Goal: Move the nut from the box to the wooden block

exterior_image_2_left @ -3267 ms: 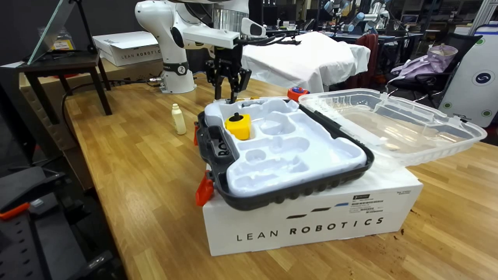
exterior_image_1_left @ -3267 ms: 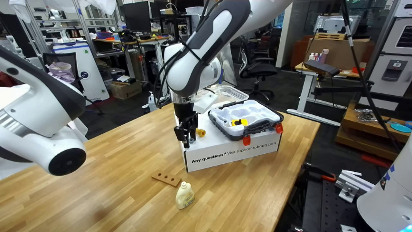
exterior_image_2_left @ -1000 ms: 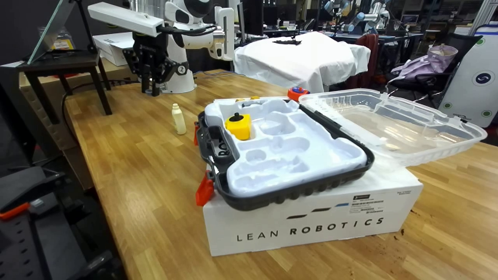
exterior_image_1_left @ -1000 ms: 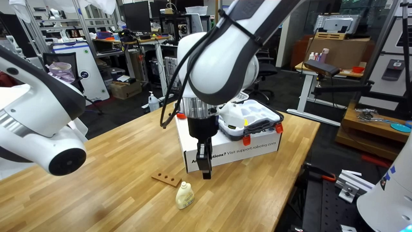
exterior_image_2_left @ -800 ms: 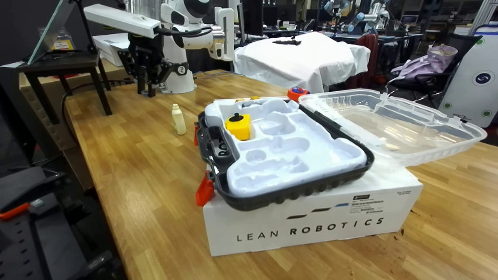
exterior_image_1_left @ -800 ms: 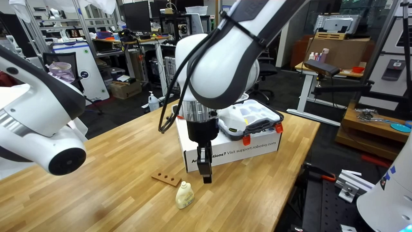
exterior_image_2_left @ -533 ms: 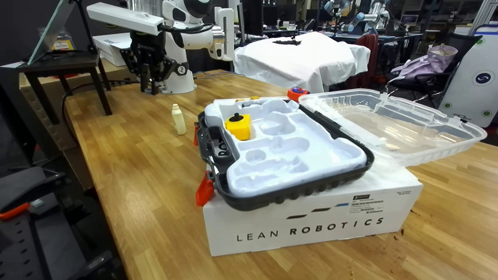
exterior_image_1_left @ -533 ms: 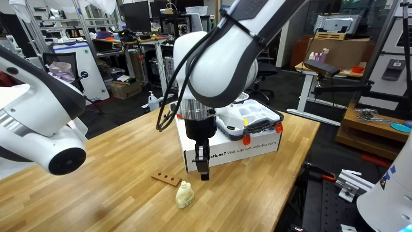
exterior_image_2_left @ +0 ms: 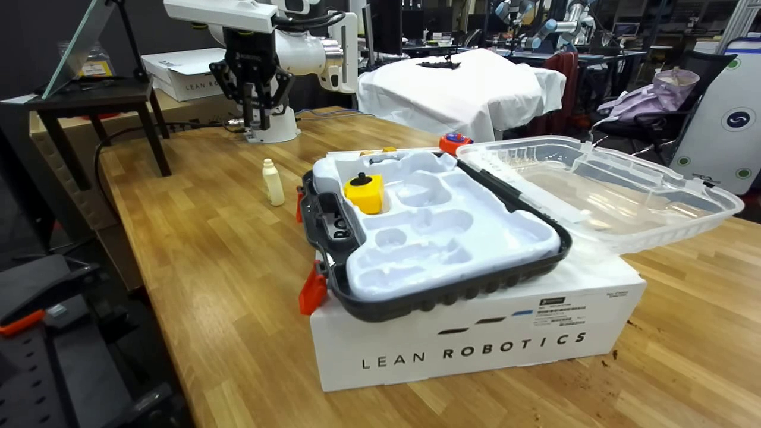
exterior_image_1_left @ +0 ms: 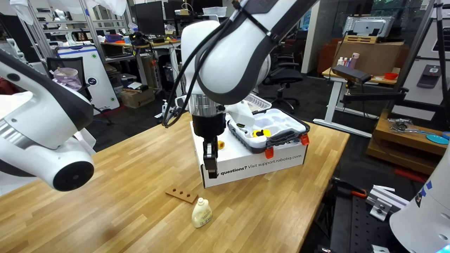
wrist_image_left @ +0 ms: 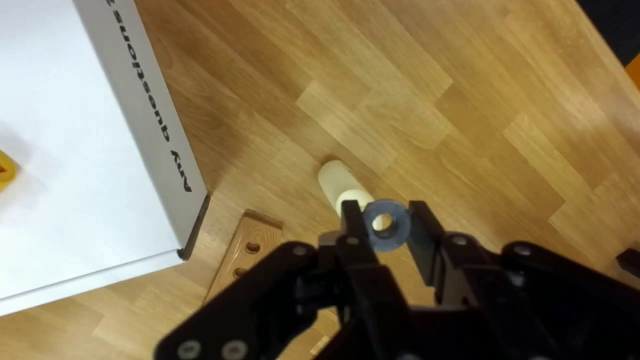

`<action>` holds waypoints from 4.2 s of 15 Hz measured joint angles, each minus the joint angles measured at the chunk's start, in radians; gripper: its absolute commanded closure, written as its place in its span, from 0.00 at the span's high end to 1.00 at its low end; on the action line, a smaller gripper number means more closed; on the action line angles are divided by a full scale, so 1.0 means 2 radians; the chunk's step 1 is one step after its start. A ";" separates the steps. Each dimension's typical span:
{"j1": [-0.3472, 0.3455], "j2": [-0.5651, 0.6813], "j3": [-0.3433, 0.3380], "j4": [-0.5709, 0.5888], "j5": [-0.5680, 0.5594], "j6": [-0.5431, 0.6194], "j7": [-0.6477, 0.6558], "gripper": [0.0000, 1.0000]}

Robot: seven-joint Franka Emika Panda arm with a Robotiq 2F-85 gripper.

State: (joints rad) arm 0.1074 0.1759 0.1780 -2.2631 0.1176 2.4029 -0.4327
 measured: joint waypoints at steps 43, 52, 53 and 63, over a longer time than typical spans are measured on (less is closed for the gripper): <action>0.008 0.263 -0.020 0.319 -0.075 -0.063 0.098 0.27; 0.008 0.271 -0.021 0.327 -0.075 -0.066 0.098 0.27; 0.008 0.271 -0.021 0.327 -0.075 -0.067 0.098 0.27; 0.010 0.301 -0.021 0.343 -0.087 -0.066 0.098 0.07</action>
State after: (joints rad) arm 0.1273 0.7771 0.1363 -1.5778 -0.0571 2.2706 -0.2366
